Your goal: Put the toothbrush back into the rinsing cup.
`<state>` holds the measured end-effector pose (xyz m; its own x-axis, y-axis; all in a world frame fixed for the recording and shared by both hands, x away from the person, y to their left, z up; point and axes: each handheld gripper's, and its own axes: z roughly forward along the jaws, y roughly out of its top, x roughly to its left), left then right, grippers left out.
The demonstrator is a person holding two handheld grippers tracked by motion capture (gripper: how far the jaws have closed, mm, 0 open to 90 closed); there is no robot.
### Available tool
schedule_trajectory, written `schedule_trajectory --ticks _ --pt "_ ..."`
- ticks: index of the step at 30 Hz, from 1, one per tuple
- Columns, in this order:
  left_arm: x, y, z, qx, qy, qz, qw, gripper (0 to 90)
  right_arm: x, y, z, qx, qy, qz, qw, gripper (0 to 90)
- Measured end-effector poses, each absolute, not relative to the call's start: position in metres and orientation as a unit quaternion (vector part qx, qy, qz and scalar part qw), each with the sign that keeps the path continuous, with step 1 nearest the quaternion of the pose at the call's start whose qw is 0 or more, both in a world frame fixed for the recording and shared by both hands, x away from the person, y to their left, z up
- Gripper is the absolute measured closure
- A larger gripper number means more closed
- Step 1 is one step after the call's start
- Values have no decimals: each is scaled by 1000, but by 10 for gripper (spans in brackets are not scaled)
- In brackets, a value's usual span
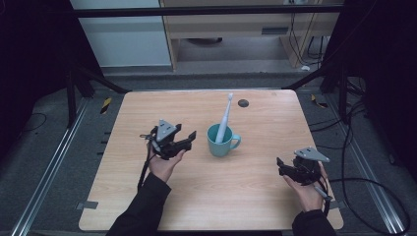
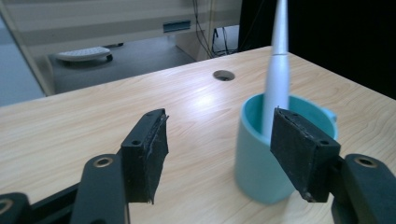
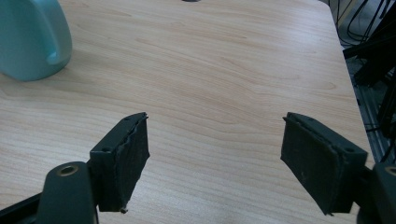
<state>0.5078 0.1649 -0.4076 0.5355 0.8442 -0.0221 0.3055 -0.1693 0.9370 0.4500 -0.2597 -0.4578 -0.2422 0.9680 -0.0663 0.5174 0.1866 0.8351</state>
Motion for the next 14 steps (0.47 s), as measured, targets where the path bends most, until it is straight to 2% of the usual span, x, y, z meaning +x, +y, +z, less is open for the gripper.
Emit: schedule_trajectory --ticks 7,14 --pt "486 224 -427 714 435 284 470 322 449 -260 -457 531 701 355 316 227" --pt "475 262 -445 715 470 292 428 315 448 -261 -457 529 703 354 316 227"
